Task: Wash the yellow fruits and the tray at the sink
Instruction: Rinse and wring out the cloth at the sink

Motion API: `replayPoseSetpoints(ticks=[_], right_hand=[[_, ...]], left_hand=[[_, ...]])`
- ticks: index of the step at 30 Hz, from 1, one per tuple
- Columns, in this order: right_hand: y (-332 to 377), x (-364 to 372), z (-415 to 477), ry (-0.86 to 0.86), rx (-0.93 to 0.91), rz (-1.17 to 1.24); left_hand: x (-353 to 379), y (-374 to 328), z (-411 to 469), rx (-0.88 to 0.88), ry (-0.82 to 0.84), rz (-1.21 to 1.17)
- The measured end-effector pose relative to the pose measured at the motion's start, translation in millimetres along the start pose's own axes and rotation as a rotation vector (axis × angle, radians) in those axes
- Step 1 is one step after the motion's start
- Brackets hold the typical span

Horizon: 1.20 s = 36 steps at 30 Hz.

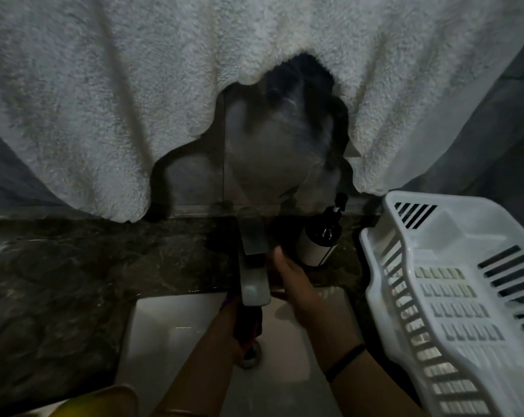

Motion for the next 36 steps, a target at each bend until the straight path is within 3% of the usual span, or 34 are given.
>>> replayPoseSetpoints(ticks=[4, 8, 11, 15, 19, 22, 26, 31, 36], right_hand=[[-66.5, -15.0, -13.6, -0.126, 0.193, 0.082], [-105.6, 17.3, -36.6, 0.181, 0.416, 0.450], [-91.7, 18.5, -46.1, 0.219, 0.387, 0.626], [-71.2, 14.2, -41.6, 0.182, 0.236, 0.373], [-73.5, 16.4, -39.7, 0.146, 0.242, 0.493], [-64.7, 24.5, -46.6, 0.192, 0.250, 0.623], [-55.2, 22.6, -52.5, 0.149, 0.229, 0.404], [-60.7, 22.0, -45.4, 0.070, 0.224, 0.192], [-65.6, 19.3, -33.4, -0.103, 0.183, 0.076]], left_hand=[[3.3, 5.4, -24.1, -0.035, 0.079, -0.045], [7.0, 29.2, -43.4, -0.141, 0.180, 0.008], [-1.9, 48.5, -55.4, -0.257, 0.178, 0.143], [-3.5, 59.0, -63.9, -0.317, 0.266, 0.254], [7.9, 44.5, -66.5, -0.147, 0.334, 0.192], [11.0, 40.5, -71.9, -0.060, 0.351, 0.322], [12.0, 40.7, -73.1, -0.060, 0.352, 0.538], [5.1, 36.6, -63.3, 0.001, 0.173, 0.829], [10.2, 28.3, -54.2, 0.274, -0.050, 1.298]])
Point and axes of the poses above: each hand's wrist, its own z-axis towards the middle knuckle, its own x-axis out of the palm, y = z × x, the point moved 8 cm from there along z, towards the middle knuckle, and after that the axes turned 1 degree about -z, right-handed, at the moved point
